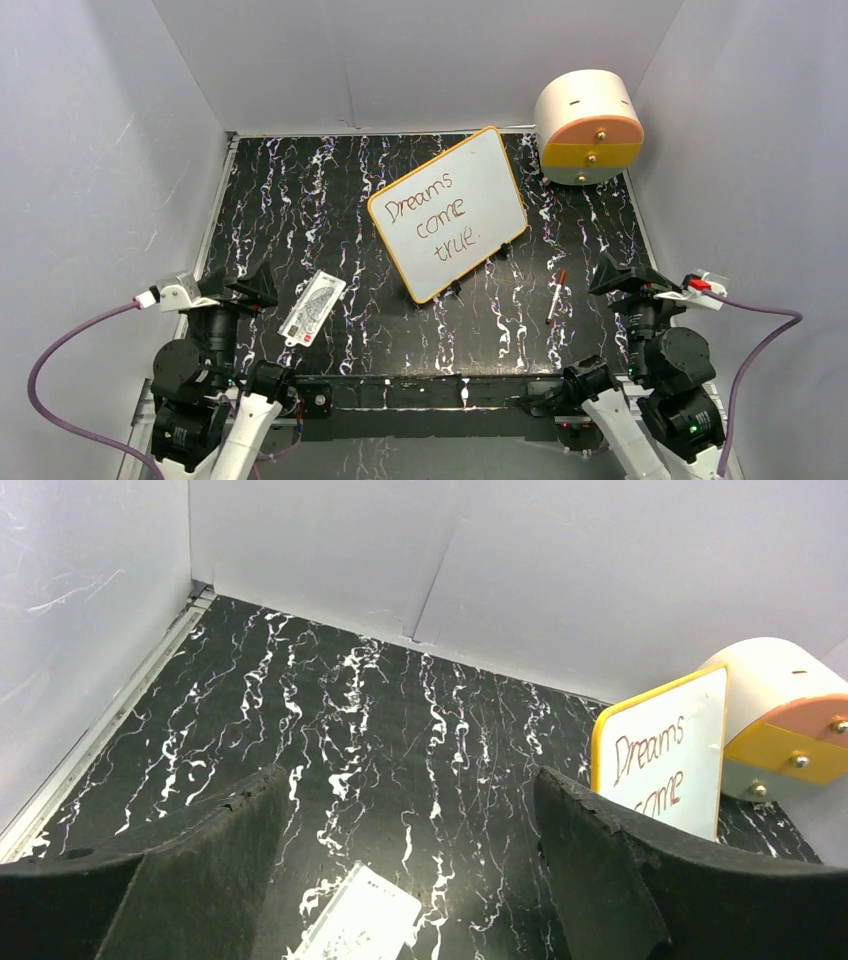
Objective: Write a sentence on the whiteboard
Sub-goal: Reset both arms
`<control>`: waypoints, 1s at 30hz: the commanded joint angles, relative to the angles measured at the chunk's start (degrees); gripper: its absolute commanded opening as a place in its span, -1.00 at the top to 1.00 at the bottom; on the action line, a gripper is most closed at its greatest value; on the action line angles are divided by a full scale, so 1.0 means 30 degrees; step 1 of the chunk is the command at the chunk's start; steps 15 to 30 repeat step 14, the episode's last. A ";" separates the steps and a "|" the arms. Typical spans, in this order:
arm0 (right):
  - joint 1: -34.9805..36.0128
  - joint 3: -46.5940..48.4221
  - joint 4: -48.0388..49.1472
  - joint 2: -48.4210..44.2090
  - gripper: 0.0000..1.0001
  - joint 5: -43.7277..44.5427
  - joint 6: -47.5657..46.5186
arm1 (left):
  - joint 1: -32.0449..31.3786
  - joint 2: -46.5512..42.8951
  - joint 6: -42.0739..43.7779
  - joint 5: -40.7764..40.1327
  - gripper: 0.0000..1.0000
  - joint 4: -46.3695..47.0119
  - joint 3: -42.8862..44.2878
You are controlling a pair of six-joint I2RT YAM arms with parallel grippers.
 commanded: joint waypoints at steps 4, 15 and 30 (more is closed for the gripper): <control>-0.0036 -0.0884 0.1310 -0.0139 -0.97 -0.0655 -0.0697 | 0.0122 -0.0590 0.0203 -0.0636 -0.77 0.1059 -0.1279; -0.0045 -0.1044 0.1247 -0.0127 -0.97 -0.0514 -0.0893 | 0.0114 -0.0332 -0.0145 -0.0456 -0.78 0.1475 -0.1689; -0.0045 -0.1044 0.1247 -0.0127 -0.97 -0.0514 -0.0893 | 0.0114 -0.0332 -0.0145 -0.0456 -0.78 0.1475 -0.1689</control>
